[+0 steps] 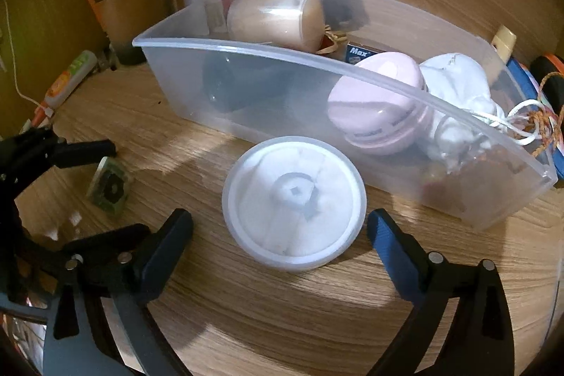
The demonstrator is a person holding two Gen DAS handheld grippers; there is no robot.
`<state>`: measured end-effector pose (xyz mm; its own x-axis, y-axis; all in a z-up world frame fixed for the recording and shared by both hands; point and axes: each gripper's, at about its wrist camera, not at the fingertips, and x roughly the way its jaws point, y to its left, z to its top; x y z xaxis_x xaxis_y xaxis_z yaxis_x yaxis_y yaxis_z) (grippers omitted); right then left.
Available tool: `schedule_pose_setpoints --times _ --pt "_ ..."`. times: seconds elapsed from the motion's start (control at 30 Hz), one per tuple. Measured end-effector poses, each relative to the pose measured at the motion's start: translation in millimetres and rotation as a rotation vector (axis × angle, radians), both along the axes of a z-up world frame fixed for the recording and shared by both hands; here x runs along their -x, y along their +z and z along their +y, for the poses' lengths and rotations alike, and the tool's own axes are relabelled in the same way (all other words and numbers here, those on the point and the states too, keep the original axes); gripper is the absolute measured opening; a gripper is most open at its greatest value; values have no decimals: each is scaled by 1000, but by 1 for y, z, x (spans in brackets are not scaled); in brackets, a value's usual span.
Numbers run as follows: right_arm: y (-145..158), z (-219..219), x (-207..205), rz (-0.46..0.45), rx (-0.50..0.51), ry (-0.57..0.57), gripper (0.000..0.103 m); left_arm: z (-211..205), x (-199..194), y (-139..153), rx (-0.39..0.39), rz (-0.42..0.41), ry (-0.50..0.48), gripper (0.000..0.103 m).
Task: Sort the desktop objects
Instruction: 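Grasp the small metal tin with the left tool while the right tool grasps the white round container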
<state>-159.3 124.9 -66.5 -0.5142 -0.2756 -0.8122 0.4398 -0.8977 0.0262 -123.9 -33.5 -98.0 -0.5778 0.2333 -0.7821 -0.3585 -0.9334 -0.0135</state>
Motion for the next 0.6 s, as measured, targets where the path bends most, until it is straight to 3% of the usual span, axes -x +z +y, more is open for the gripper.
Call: schedule_pose_setpoints --times 0.37,0.6 --pt "6 8 5 5 76 8 64 -4 -4 0 1 24 32 34" --pt "6 7 5 6 87 21 63 -3 -8 1 11 29 64 31"
